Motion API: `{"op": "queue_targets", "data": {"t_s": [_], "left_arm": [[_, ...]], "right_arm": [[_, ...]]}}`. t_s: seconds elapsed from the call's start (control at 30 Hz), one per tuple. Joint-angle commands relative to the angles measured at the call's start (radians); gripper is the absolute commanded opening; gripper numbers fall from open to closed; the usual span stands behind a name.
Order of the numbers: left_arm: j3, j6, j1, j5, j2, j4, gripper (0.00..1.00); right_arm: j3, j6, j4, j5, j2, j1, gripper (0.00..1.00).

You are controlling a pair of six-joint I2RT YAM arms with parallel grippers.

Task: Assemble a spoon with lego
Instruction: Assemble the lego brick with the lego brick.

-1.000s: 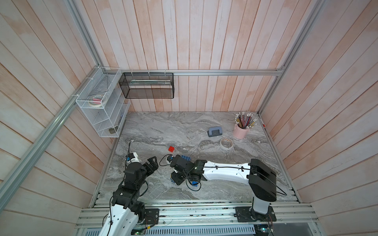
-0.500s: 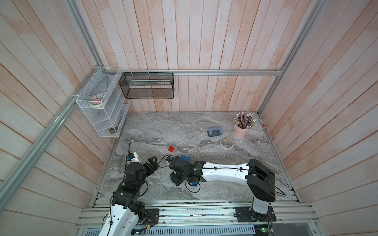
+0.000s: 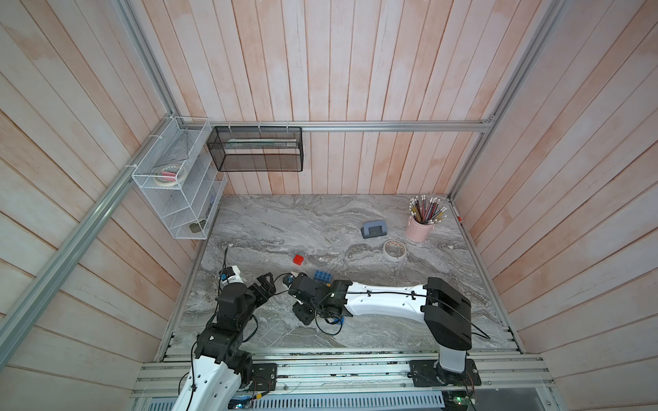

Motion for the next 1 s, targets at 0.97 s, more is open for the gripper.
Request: {"op": "queue_targets", "data": {"t_s": [0.97], "left_arm": [[-0.017,0.016,-0.004,0.032,0.025,0.046,1.00]], "right_arm": [[0.107,-0.143,-0.498,-0.117,0.192,-0.014,0.00]]}}
